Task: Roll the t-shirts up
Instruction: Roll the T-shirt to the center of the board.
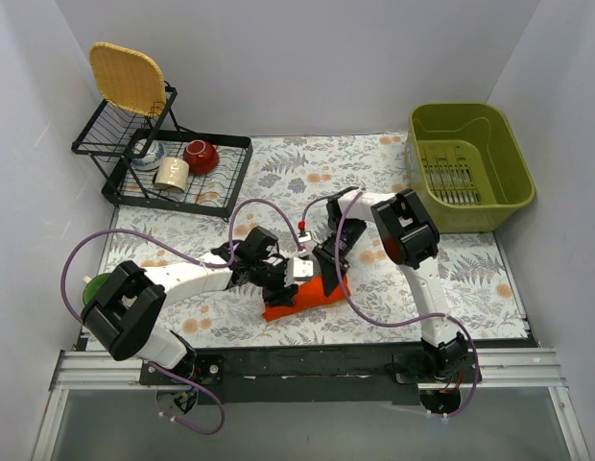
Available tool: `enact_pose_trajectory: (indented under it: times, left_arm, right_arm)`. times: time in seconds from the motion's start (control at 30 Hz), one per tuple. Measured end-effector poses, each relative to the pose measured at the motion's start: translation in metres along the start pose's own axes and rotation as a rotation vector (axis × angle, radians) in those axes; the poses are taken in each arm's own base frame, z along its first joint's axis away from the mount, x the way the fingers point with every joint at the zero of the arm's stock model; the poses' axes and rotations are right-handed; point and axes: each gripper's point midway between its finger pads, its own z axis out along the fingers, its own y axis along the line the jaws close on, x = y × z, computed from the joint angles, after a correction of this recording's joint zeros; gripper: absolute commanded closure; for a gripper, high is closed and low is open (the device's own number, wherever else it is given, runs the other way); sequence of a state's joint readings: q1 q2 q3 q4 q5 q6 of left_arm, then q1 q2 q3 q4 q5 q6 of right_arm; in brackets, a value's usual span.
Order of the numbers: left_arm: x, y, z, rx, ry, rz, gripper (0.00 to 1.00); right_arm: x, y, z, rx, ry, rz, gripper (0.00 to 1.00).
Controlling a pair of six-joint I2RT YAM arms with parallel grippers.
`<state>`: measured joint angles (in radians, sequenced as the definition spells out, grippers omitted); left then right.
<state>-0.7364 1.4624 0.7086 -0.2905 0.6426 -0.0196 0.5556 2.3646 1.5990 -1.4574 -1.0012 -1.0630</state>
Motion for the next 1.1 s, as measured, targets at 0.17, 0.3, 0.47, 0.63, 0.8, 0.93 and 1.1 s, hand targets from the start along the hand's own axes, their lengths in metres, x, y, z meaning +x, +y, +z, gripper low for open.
enact_pose_trajectory:
  times: [0.17, 0.3, 0.47, 0.63, 0.8, 0.93, 1.1]
  left_arm:
    - [0.001, 0.0, 0.001, 0.004, -0.025, -0.01, 0.64]
    - [0.003, 0.001, 0.001, 0.023, -0.039, -0.035, 0.64]
    - [0.003, 0.007, 0.001, 0.102, -0.057, -0.119, 0.64]
    - [0.003, 0.008, 0.001, 0.172, -0.083, -0.184, 0.64]
    - [0.002, 0.003, 0.003, 0.225, -0.101, -0.208, 0.64]
    - [0.002, -0.002, 0.004, 0.257, -0.109, -0.219, 0.64]
    - [0.004, -0.007, 0.003, 0.289, -0.12, -0.249, 0.64]
  right_arm:
    - [-0.007, 0.006, -0.022, 0.048, -0.061, -0.04, 0.02]
    - [-0.003, -0.007, -0.071, 0.24, -0.107, -0.185, 0.01]
    - [0.002, 0.004, -0.12, 0.59, -0.155, -0.455, 0.01]
    - [-0.008, 0.043, -0.108, 0.914, -0.176, -0.878, 0.02]
    - [-0.019, 0.046, -0.057, 0.891, -0.06, -1.109, 0.01]
    - [-0.013, 0.039, -0.023, 0.891, 0.01, -1.24, 0.02]
    - [-0.018, 0.042, -0.004, 0.88, 0.032, -1.334, 0.01]
